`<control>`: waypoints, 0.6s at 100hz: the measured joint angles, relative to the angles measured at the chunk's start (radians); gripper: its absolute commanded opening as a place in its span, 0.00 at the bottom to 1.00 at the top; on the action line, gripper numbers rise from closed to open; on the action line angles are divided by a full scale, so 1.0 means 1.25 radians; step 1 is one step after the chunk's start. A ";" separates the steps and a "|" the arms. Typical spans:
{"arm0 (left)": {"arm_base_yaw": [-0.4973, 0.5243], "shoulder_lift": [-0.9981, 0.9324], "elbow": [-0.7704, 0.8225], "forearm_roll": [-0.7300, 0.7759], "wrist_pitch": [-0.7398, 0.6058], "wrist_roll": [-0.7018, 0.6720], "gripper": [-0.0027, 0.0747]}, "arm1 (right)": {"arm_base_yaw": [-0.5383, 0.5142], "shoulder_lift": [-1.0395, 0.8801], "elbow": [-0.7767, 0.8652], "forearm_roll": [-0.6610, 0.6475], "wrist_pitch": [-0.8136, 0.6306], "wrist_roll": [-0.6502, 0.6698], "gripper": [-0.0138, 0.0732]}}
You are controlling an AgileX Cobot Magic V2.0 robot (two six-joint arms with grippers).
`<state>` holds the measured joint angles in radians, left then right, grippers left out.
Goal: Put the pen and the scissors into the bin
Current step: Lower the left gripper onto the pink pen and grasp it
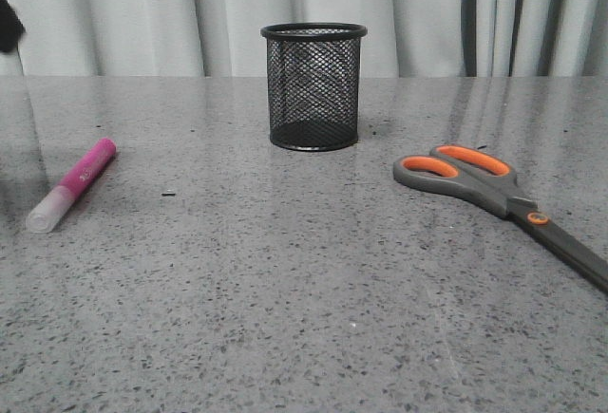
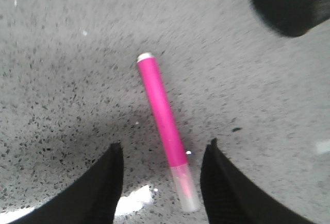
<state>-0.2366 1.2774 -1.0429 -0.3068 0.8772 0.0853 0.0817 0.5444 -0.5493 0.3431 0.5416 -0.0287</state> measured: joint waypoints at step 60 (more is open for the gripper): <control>-0.093 0.255 -0.140 0.180 0.046 -0.137 0.41 | 0.000 0.000 0.008 -0.001 0.016 0.000 0.62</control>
<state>-0.3534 1.5965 -1.2173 -0.0814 0.9342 -0.0862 0.0817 0.5444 -0.5389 0.3416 0.5614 -0.0287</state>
